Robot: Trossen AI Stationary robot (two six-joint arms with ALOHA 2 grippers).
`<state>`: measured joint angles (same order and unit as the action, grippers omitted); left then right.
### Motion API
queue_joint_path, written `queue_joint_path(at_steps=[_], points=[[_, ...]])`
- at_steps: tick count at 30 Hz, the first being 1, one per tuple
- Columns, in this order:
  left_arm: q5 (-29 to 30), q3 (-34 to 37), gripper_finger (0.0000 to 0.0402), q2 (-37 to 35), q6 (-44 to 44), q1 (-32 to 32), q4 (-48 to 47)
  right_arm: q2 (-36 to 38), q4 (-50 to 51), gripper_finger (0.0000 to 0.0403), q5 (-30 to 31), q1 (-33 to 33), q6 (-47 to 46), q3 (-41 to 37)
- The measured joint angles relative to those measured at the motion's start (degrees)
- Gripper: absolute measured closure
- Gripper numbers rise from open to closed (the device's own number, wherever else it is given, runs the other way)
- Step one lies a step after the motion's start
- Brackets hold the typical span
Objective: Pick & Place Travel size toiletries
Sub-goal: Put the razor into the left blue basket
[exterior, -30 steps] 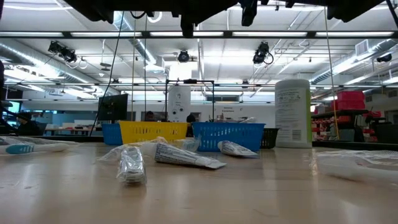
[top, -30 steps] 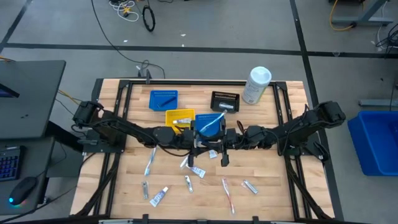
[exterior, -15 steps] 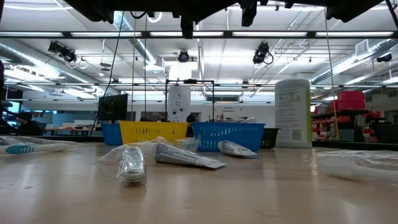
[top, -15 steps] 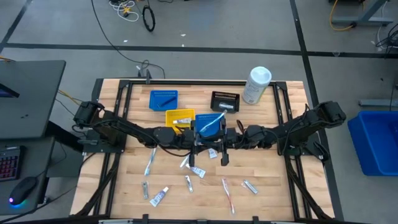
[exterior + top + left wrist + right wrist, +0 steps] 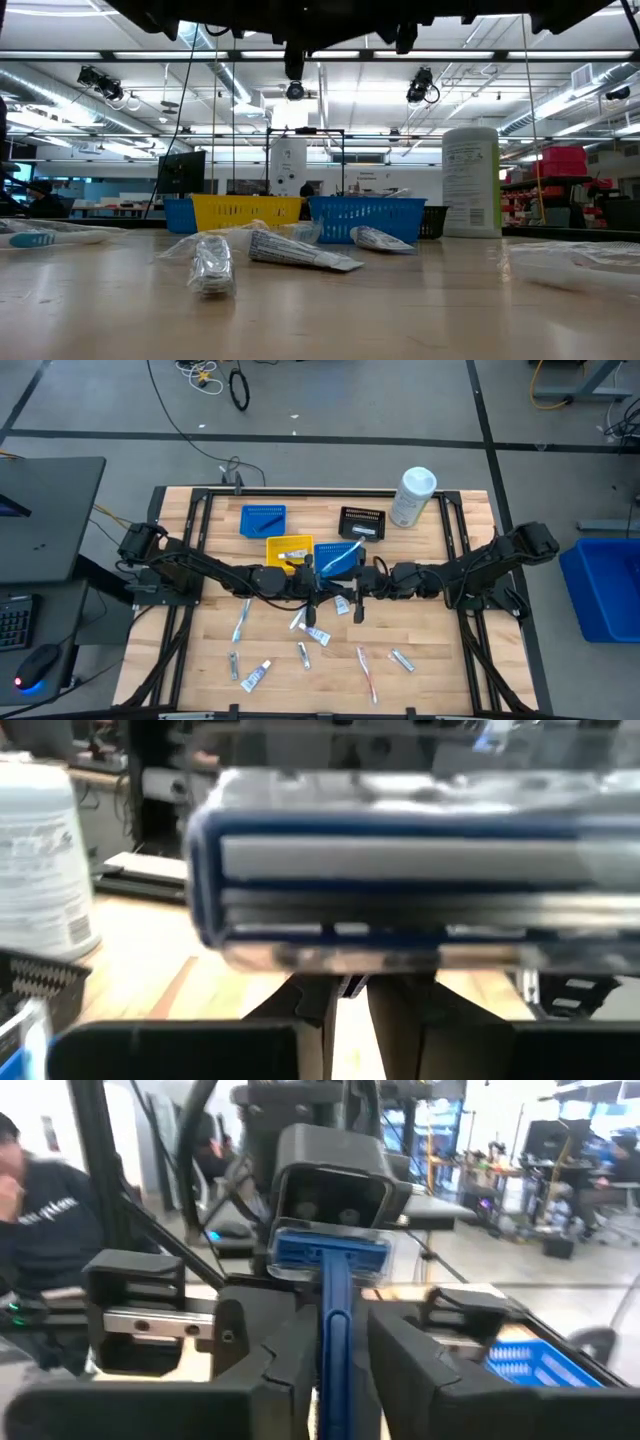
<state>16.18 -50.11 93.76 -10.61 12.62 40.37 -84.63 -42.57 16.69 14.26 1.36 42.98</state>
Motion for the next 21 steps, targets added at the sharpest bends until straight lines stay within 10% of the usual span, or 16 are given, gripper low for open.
queue_joint_path(at_steps=[21], points=[[15.39, 0.17, 0.0362, -5.67, -1.23, -7.86, -27.26, 13.8, 26.7, 0.0234, 2.8, 0.17, -8.11, 0.0]])
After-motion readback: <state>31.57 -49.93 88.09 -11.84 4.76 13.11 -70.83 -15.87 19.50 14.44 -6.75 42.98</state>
